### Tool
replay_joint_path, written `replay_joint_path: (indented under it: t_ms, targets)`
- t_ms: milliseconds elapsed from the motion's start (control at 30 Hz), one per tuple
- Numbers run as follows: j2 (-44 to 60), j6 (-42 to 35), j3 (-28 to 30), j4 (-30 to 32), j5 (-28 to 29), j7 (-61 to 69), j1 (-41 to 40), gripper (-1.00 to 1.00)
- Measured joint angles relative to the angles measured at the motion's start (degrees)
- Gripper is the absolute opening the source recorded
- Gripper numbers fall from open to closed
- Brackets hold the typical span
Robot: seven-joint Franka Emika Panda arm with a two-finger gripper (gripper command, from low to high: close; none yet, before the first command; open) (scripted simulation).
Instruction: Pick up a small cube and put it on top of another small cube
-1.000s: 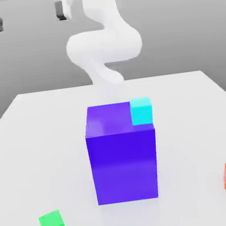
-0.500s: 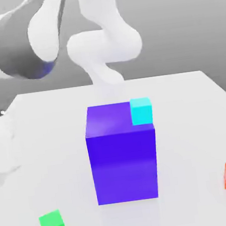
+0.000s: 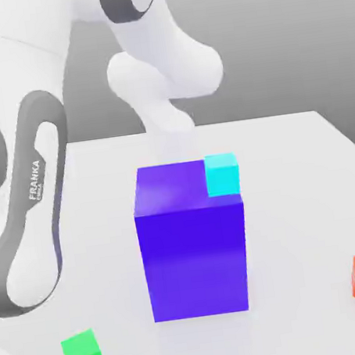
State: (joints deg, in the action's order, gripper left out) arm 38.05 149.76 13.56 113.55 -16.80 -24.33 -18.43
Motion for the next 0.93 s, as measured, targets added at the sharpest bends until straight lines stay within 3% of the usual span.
replay_joint_path:
  t_ms: [233, 633, 800, 833, 933]
  targets:
    - [-6.94, -4.71, 2.33, 2.20, 2.51, -1.31, 1.99, -1.00]
    - [-28.10, -1.92, -0.10, 24.62, 12.97, 8.64, 9.70, -1.00]
    - [-21.65, 5.71, -2.91, 25.97, 9.49, 12.63, 8.49, -1.00]
    - [-20.45, 6.83, -3.28, 25.94, 8.92, 13.06, 8.23, 1.00]
    - [-20.45, 6.82, -3.28, 25.94, 8.92, 13.06, 8.23, 1.00]
